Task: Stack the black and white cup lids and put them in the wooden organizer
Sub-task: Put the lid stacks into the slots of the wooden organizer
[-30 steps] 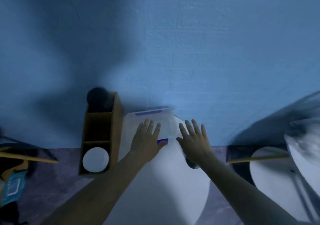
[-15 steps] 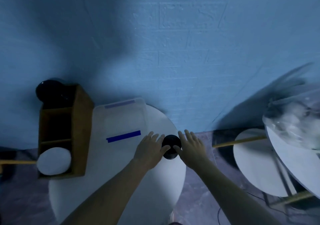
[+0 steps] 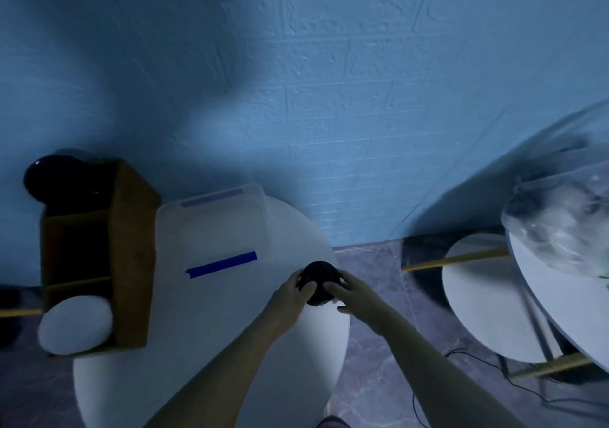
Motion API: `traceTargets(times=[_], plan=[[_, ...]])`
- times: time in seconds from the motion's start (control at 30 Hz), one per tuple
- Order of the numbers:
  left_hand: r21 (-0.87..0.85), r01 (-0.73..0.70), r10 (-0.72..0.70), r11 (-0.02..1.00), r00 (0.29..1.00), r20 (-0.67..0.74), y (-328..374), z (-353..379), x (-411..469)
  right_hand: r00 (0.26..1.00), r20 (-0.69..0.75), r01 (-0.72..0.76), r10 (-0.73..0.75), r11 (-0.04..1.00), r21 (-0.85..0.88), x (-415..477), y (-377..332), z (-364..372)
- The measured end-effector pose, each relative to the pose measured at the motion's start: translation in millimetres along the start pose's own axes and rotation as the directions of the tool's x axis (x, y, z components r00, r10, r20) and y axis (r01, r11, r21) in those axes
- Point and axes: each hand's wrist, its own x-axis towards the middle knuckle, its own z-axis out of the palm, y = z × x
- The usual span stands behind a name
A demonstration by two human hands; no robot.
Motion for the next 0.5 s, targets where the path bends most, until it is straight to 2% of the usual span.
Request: traceTargets(times=[0.1,0.3,0.5], plan=[[-0.051,0.006,-0.003,0.999,0.999,0.042,-11.1,1.0,9.4,1.0,0.0,-0.024,0.024,0.993,0.117,2.9,2.8,2.9],[-0.07,0.003,-0.002,0.998,1.0,0.015,0.8,-0.3,6.3,0.998,-0.049,-0.019,0.029,0.982,0.187,10.8,4.1,9.8],[-0.23,0.051,-0.064,0.972,0.997,-0.05,1.7,-15.9,-13.1,0.998,0.014,-0.063,0.062,0.912,0.407,4.0,-4.7,34.8]])
